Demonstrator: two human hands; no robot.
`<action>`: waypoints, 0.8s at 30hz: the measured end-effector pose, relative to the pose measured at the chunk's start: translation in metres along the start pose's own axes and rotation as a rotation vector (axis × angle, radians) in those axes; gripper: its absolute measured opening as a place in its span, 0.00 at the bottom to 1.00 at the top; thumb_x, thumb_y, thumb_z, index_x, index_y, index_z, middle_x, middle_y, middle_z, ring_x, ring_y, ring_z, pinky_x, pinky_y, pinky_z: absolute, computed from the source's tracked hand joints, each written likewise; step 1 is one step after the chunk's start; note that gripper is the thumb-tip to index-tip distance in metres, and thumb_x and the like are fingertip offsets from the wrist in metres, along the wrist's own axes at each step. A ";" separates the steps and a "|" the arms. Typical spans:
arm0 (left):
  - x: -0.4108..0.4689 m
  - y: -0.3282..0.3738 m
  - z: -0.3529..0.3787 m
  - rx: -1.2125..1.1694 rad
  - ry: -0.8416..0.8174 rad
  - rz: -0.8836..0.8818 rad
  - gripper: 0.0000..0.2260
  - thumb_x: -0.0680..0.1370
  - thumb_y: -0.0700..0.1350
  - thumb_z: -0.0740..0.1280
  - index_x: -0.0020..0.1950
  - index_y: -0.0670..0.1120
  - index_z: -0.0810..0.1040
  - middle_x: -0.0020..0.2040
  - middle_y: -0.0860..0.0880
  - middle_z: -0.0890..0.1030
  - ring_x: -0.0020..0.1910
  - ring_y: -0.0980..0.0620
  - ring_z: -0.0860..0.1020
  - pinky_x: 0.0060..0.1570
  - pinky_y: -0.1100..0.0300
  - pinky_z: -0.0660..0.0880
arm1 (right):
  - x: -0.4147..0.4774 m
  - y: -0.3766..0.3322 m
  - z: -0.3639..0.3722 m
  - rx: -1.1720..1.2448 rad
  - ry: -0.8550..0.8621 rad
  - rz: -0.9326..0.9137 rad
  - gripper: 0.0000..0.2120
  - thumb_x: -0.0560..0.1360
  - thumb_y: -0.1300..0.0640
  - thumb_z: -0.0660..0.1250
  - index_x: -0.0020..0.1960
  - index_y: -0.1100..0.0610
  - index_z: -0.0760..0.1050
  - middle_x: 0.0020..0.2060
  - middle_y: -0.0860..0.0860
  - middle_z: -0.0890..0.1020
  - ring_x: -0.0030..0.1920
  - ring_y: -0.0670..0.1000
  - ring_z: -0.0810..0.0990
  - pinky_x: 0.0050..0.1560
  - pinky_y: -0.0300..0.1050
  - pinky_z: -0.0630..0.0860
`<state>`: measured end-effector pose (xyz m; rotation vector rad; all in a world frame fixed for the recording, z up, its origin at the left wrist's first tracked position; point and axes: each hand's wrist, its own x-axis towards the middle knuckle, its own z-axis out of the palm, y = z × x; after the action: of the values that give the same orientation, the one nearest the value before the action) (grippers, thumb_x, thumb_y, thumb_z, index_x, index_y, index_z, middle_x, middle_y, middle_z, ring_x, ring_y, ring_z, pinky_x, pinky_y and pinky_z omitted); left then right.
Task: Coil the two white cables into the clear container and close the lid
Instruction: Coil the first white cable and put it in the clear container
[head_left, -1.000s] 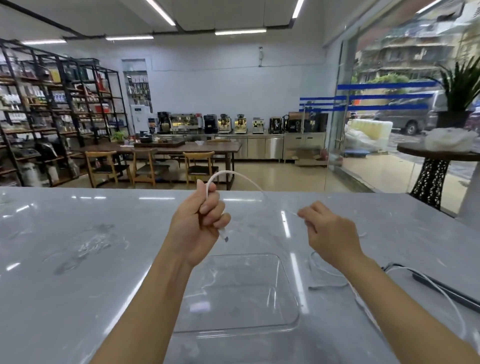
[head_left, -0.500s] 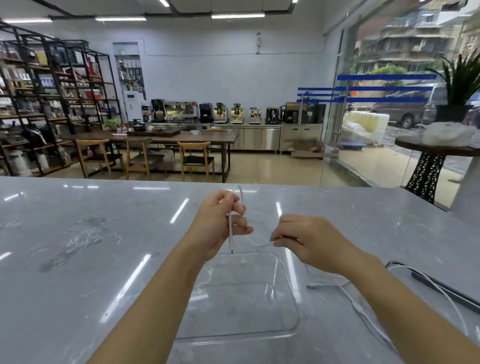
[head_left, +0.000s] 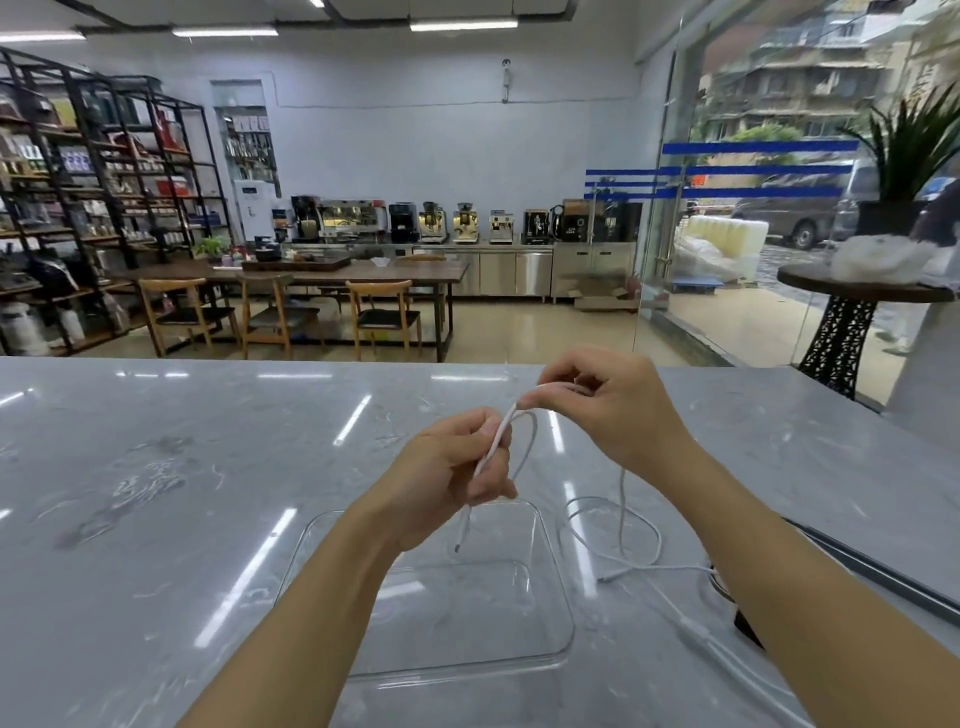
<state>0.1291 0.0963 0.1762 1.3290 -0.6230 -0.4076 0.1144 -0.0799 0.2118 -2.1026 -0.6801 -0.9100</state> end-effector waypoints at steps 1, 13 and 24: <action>-0.001 0.000 -0.001 -0.084 -0.023 0.019 0.10 0.79 0.39 0.54 0.41 0.42 0.70 0.21 0.51 0.67 0.21 0.54 0.62 0.30 0.59 0.70 | 0.001 0.002 0.000 0.025 0.017 0.037 0.07 0.65 0.58 0.75 0.36 0.62 0.80 0.26 0.50 0.77 0.28 0.45 0.73 0.29 0.32 0.66; -0.023 0.030 -0.026 -0.675 -0.242 0.285 0.15 0.82 0.42 0.48 0.56 0.36 0.70 0.30 0.49 0.66 0.28 0.52 0.64 0.62 0.50 0.67 | -0.012 0.038 0.018 0.320 -0.180 0.430 0.05 0.78 0.58 0.60 0.43 0.55 0.68 0.26 0.51 0.68 0.24 0.46 0.65 0.25 0.43 0.67; -0.020 0.037 -0.042 -0.432 0.120 0.219 0.07 0.79 0.46 0.58 0.44 0.44 0.69 0.21 0.54 0.65 0.17 0.60 0.62 0.40 0.47 0.81 | -0.020 0.007 0.041 -0.642 -0.789 -0.142 0.04 0.76 0.58 0.63 0.51 0.55 0.72 0.44 0.52 0.78 0.35 0.54 0.73 0.28 0.39 0.62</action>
<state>0.1374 0.1486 0.2033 0.8566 -0.5371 -0.2622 0.1225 -0.0547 0.1734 -3.0667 -1.0286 -0.3451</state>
